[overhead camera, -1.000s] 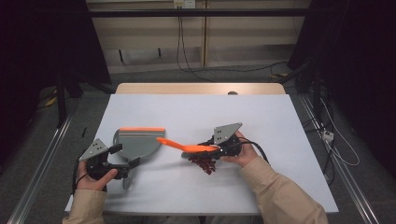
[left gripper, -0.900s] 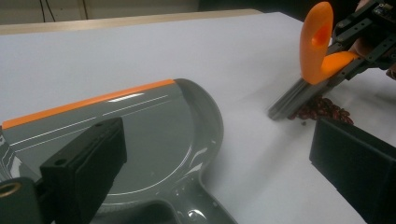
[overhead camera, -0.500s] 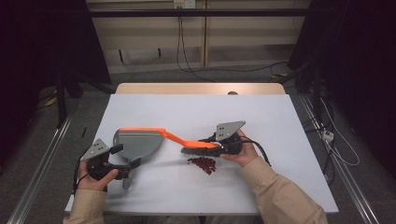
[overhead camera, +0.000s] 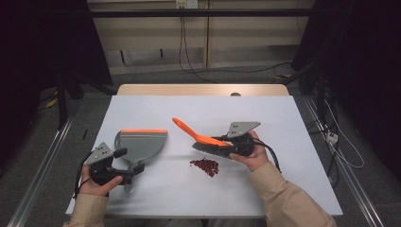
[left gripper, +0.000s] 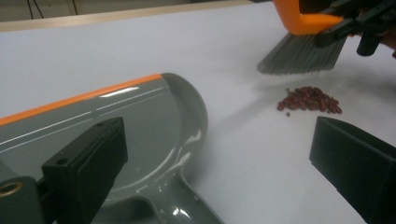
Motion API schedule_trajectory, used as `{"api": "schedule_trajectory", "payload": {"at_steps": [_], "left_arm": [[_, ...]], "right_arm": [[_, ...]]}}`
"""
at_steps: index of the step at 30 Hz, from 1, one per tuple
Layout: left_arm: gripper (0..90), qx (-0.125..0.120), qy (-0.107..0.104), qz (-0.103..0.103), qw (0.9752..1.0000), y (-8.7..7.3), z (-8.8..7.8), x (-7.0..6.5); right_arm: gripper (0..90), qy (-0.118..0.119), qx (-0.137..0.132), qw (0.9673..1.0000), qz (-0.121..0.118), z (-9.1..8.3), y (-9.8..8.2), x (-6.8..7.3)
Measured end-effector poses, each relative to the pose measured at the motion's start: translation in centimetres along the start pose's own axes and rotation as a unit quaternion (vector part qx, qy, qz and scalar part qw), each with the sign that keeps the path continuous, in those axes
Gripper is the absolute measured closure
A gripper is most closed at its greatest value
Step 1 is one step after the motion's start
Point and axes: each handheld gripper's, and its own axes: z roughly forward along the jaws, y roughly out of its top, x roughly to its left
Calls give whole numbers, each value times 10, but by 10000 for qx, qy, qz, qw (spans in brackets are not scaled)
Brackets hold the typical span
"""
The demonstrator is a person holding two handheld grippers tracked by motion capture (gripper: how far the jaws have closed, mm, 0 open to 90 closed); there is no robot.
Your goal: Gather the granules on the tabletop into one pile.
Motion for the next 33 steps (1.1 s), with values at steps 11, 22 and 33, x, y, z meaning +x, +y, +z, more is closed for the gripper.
{"api": "schedule_trajectory", "payload": {"at_steps": [11,22,33], "left_arm": [[44,210,104,82,9997,-5,-3,-5],[49,368,141,76,9992,-10,-2,-7],[49,303,98,67,9995,-8,-3,-8]], "right_arm": [[714,-352,8,9986,388,-22,-12,6],[714,-924,37,9910,970,-31,-20,16],[714,-2412,284,9556,1667,-10,-16,54]]}}
